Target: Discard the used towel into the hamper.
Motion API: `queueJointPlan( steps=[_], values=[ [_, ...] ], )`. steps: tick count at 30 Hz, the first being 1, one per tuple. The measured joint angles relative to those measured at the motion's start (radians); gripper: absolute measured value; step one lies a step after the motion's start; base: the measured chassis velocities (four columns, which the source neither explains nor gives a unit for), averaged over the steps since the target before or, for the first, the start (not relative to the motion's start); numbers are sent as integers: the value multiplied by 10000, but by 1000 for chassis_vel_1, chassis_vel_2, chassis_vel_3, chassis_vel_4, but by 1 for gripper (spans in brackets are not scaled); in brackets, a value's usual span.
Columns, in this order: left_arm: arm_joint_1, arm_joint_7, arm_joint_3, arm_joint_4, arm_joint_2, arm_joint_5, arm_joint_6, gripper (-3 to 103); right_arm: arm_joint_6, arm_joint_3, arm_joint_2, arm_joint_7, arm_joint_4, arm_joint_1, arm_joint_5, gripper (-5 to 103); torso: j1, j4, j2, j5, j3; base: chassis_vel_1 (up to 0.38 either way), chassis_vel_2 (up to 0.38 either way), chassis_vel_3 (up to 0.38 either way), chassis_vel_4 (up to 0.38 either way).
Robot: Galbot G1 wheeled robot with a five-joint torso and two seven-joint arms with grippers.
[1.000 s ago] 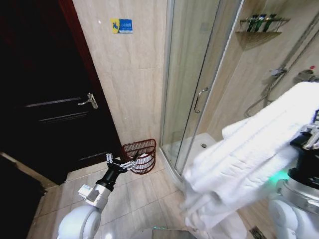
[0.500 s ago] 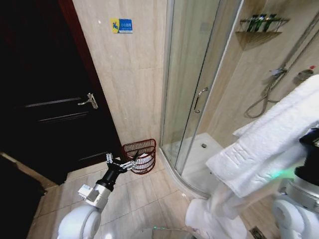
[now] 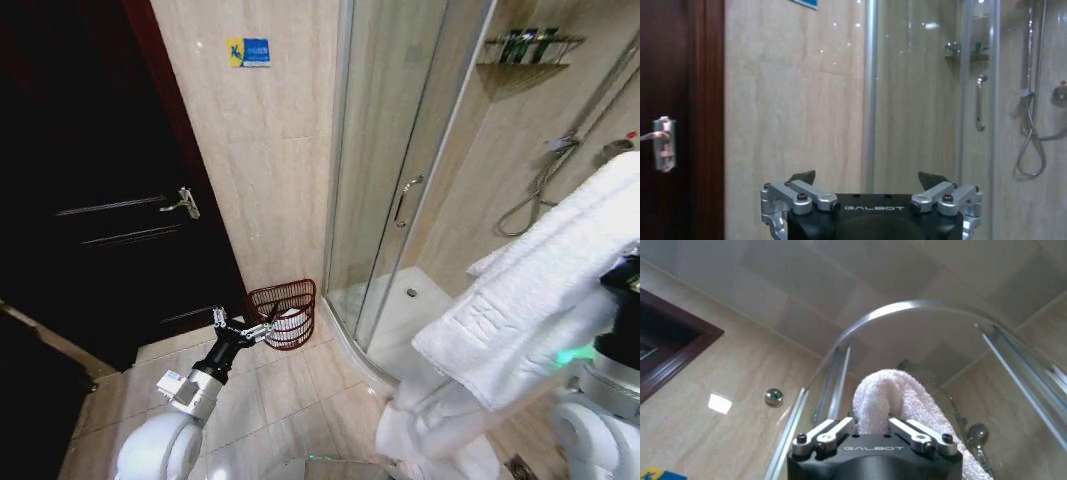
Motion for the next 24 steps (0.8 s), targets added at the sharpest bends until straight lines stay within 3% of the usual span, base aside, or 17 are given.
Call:
queueJointPlan(
  steps=[5,10,24],
  values=[
    [0,0,0,0,1,0,0,100,17,-53,87,-9,0,-52,-11,7,0,-1,0,1,0,189,184,-183,-170],
    [0,-2,-3,0,4,0,0,100,613,-158,51,-279,0,3,82,7,0,1,0,-7,-1,134,124,-111,-106],
    [0,1,-1,0,0,0,0,100,687,-72,-220,-546,-12,54,541,7,-1,-3,0,-1,-1,-11,-3,16,21]
  ],
)
